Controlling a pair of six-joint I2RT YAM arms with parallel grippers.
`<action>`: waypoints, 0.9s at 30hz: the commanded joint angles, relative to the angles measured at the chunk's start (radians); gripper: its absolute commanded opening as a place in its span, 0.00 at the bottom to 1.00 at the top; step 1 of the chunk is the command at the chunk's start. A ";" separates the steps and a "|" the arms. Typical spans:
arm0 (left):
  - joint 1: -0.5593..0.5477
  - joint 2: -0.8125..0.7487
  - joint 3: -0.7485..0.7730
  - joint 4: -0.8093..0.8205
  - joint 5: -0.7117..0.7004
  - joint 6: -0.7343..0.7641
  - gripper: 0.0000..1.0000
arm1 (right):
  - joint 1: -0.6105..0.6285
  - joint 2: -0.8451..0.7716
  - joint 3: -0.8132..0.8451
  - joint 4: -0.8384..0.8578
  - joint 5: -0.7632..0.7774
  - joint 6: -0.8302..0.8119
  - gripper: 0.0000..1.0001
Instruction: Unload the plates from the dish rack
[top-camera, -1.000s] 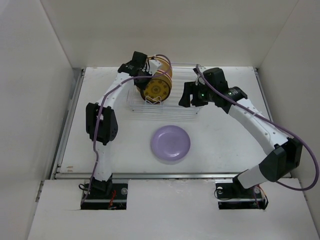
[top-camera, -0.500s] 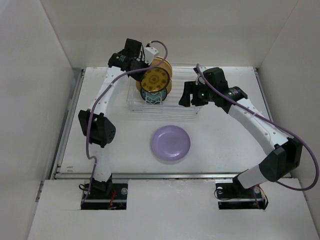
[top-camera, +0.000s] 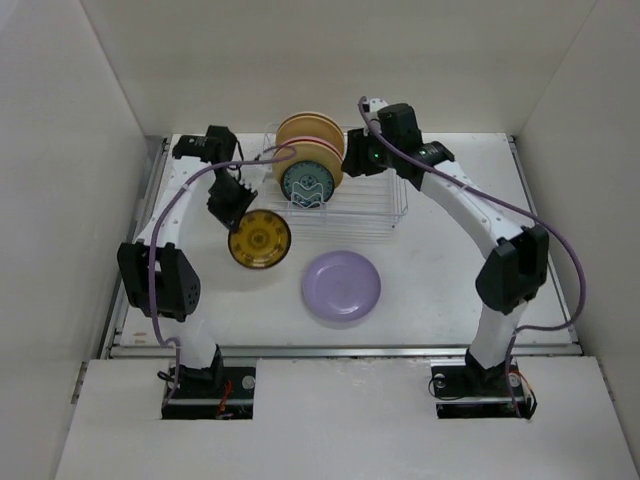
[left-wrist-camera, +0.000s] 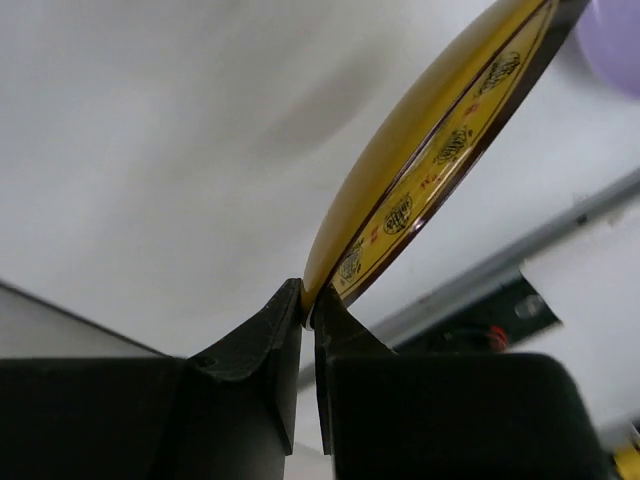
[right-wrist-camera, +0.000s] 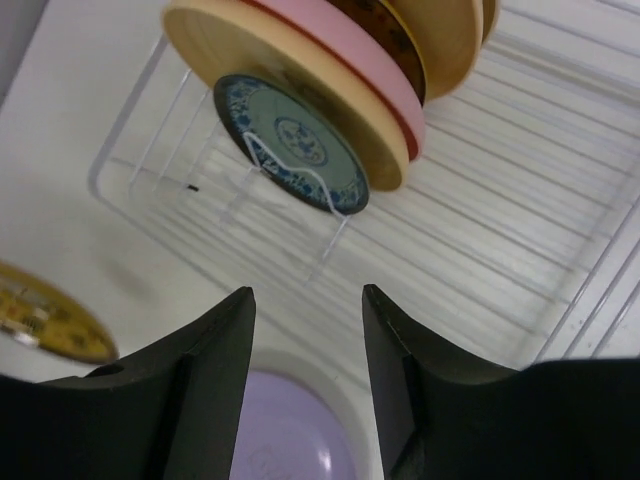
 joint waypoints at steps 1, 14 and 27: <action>0.019 0.002 -0.189 -0.228 0.057 0.076 0.00 | 0.007 0.099 0.102 0.069 -0.006 -0.109 0.52; 0.093 0.157 -0.475 -0.002 0.114 -0.007 0.00 | 0.095 0.341 0.257 0.195 0.132 -0.152 0.50; 0.133 0.192 -0.467 0.039 0.145 -0.062 0.45 | 0.132 0.518 0.397 0.210 0.290 -0.213 0.64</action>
